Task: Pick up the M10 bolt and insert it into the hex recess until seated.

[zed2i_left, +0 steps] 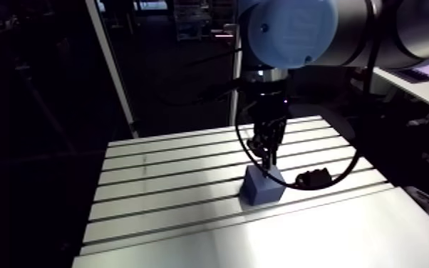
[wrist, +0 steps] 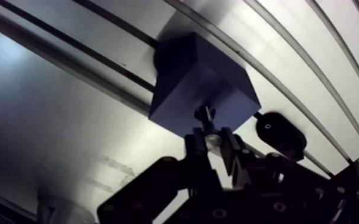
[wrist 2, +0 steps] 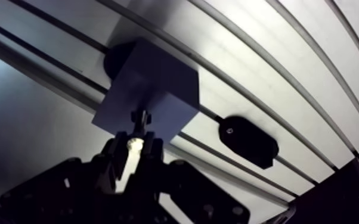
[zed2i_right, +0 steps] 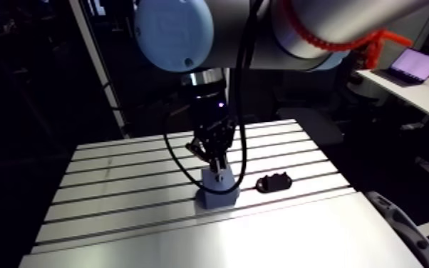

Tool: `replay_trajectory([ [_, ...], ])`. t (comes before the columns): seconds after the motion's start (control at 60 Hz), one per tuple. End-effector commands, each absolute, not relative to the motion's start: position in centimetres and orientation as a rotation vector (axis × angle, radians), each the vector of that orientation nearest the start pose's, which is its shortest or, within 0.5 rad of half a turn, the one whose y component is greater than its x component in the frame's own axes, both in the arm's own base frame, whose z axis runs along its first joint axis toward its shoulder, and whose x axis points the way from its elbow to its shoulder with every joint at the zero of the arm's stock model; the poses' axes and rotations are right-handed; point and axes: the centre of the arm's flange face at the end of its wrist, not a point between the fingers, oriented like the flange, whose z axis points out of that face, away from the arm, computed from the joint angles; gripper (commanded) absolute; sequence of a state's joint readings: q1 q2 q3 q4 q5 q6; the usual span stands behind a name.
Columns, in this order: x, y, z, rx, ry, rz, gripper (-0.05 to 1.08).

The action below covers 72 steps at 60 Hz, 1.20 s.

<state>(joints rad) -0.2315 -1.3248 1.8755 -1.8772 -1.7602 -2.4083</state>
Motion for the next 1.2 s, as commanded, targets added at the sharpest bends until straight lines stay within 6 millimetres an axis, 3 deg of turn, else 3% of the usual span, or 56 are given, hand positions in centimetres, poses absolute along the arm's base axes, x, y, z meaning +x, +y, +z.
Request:
replay_trajectory([
  [0.017,-52.3,0.6,25.0,-0.877,2.696,0.054,1.08],
  [0.633,-51.8,0.5,24.6,-0.879,2.695,0.056,1.05],
  [0.667,-51.8,0.5,24.7,-0.881,2.695,0.057,1.01],
  [0.7,-51.7,0.4,24.8,-0.881,2.697,0.059,0.83],
  [0.717,-51.7,0.4,24.8,-0.881,2.697,0.059,0.83],
  [0.733,-51.7,0.4,24.7,-0.887,2.697,0.060,0.62],
  [0.75,-51.7,0.4,24.7,-0.887,2.697,0.060,0.62],
  [0.767,-51.5,0.3,24.7,-0.900,2.692,0.059,0.31],
  [0.783,-51.5,0.3,24.7,-0.900,2.692,0.059,0.31],
  [0.8,-51.5,0.3,24.8,-0.914,2.689,0.061,0.01],
  [1.2,-51.6,0.3,25.3,-0.956,2.713,0.106,0.00],
])
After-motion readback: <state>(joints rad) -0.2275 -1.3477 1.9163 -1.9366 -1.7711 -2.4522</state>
